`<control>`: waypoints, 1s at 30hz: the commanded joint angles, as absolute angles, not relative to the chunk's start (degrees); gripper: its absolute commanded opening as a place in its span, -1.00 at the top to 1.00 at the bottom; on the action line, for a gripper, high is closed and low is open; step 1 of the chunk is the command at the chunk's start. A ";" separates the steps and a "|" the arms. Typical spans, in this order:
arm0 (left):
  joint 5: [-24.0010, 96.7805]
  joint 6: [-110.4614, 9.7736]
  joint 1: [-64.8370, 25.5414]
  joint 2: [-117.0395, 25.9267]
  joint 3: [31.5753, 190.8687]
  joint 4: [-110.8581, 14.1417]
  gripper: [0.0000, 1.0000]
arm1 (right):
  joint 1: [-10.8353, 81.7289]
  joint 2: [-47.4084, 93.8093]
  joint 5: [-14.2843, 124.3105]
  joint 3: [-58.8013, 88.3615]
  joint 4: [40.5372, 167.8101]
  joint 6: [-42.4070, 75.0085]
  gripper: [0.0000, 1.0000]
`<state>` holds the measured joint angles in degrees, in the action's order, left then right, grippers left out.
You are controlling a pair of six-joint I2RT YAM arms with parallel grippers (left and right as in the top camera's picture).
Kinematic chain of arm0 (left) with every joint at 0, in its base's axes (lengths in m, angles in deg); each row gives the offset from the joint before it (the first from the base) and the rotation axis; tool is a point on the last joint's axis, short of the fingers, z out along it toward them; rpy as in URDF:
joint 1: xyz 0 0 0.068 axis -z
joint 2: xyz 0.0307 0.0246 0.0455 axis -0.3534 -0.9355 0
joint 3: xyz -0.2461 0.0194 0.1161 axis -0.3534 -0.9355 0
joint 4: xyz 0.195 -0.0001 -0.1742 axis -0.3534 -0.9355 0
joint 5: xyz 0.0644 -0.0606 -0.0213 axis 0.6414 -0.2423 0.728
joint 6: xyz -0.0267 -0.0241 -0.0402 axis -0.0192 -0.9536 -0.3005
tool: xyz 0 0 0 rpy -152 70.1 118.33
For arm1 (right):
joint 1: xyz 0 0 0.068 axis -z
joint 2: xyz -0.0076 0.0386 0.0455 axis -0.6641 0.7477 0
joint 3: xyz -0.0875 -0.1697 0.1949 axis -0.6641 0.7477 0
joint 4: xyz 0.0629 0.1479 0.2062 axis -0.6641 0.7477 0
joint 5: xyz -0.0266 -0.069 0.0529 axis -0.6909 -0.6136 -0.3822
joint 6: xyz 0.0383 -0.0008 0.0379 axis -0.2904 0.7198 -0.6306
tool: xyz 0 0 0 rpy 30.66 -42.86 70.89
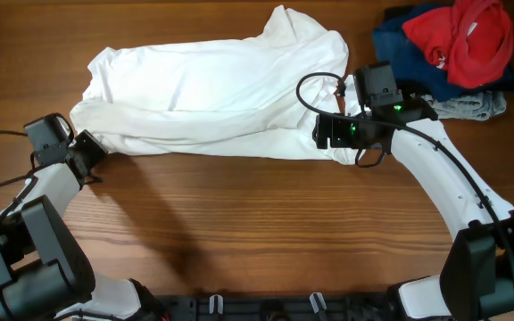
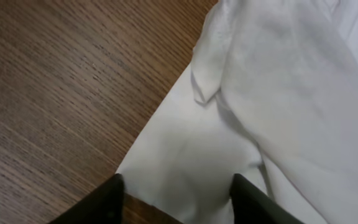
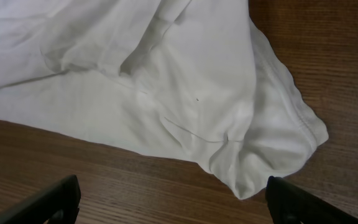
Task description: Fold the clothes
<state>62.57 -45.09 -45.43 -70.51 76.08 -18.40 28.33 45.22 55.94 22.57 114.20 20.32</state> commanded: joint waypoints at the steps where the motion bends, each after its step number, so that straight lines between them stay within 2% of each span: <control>1: 65.44 -44.28 -45.19 -71.49 76.25 -19.32 0.05 | 28.55 46.10 56.90 22.75 113.95 21.24 -0.92; 9: 66.77 -44.28 -45.23 -75.25 76.25 -19.52 0.10 | 28.55 46.10 56.88 22.75 114.04 21.50 -0.92; 12: 69.77 -44.30 -45.25 -75.29 76.25 -19.71 0.44 | 28.55 46.10 56.90 22.75 114.15 21.48 -0.91; 13: 71.23 -44.30 -45.34 -75.27 76.25 -19.74 0.67 | 28.55 46.10 56.90 22.75 114.22 21.42 -0.91; 15: 74.68 -44.32 -45.87 -75.23 76.27 -19.98 0.92 | 28.55 46.10 56.90 22.75 114.35 21.42 -0.91; 27: 75.43 -44.52 -53.25 -71.60 77.41 -22.73 0.92 | 28.57 46.23 56.88 22.79 116.42 24.72 -0.91; 29: 75.32 -44.52 -53.21 -70.53 77.41 -22.69 0.92 | 28.57 46.86 56.88 22.79 115.73 25.81 -0.74; 30: 74.75 -44.50 -53.21 -70.20 77.41 -22.62 0.92 | 28.57 47.71 56.90 22.79 115.40 26.11 -0.55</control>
